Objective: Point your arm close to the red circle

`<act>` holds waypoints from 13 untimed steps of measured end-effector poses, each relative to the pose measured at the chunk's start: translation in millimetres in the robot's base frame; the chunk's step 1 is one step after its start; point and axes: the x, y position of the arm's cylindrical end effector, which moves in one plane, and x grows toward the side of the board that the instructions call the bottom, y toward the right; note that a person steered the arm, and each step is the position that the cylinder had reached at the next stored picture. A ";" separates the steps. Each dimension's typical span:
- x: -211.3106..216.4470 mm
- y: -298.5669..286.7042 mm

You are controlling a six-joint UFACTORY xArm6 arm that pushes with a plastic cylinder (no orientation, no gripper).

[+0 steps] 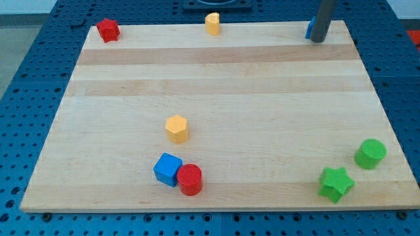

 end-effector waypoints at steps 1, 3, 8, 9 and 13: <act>-12.4 -2.0; 0.7 -2.6; 129.2 12.7; 171.2 5.5; 258.6 -32.6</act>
